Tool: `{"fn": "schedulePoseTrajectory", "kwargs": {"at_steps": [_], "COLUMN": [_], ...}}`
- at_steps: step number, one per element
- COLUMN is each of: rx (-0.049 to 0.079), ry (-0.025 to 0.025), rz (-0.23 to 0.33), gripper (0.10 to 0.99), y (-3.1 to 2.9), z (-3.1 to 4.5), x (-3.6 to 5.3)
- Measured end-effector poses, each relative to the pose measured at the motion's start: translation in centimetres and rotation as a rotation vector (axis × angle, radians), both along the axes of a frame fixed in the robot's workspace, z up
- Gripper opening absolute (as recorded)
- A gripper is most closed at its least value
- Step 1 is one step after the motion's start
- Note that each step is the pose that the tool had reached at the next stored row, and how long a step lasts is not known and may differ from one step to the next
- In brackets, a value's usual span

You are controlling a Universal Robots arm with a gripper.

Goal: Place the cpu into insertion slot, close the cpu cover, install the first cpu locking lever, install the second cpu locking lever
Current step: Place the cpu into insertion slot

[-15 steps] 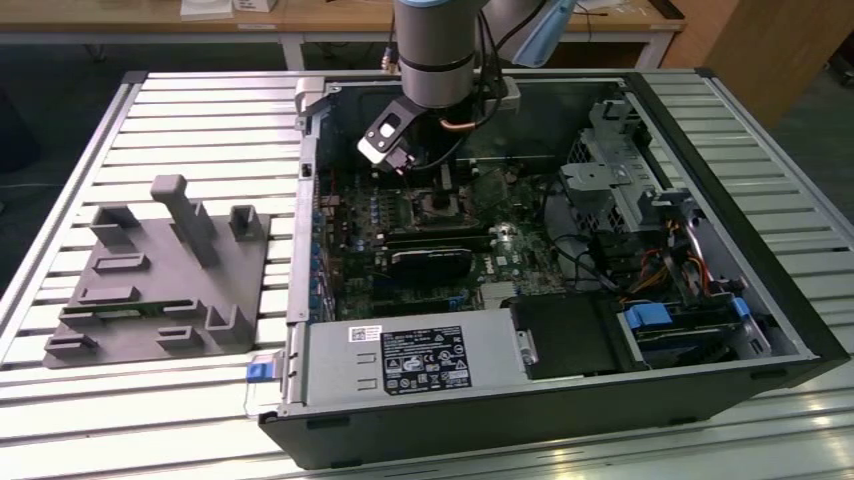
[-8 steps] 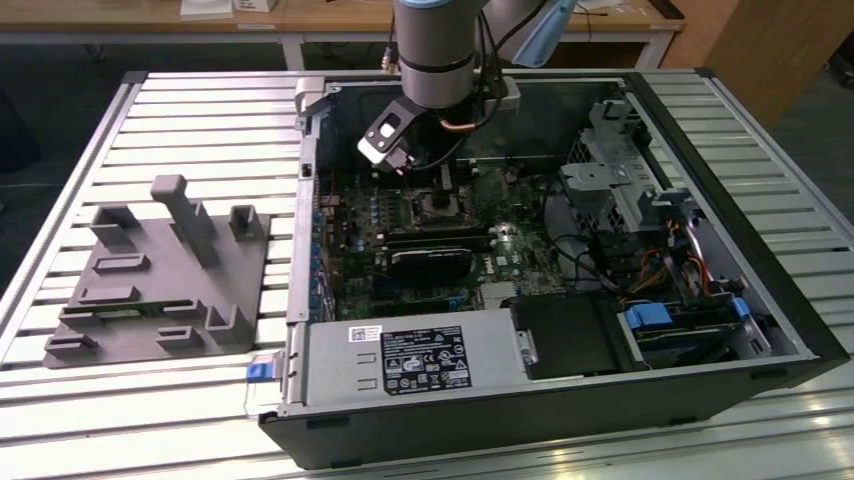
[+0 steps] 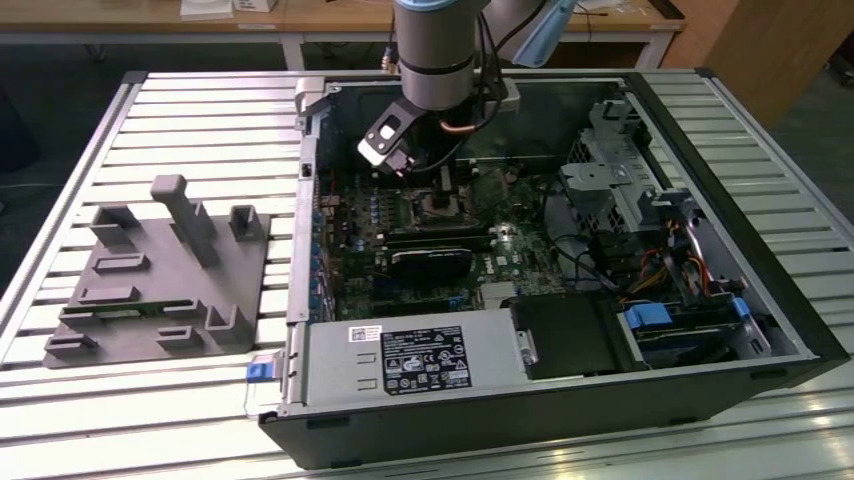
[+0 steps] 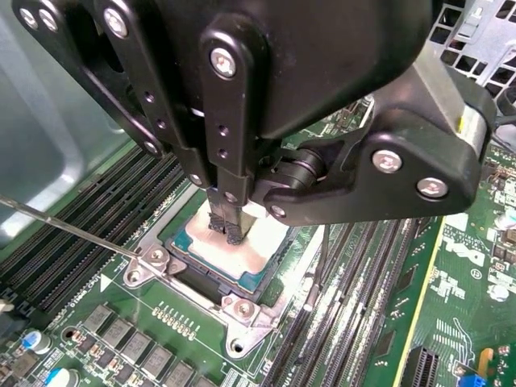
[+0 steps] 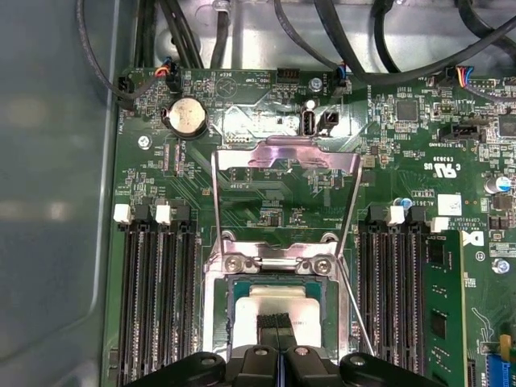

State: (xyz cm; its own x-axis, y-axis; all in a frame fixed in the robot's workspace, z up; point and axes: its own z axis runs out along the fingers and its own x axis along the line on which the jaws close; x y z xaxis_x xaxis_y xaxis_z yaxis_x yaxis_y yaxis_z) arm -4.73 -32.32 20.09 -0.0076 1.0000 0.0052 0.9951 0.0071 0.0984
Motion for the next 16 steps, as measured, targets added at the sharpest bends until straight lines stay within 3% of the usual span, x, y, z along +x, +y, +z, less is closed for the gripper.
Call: {"fn": "schedulePoseTrajectory", "kwargs": {"at_steps": [16], "rx": [0.001], "ry": [-0.0004], "rz": [0.0], "gripper": [0.106], "y": [0.01], "z": [0.01], "x": [0.01]}}
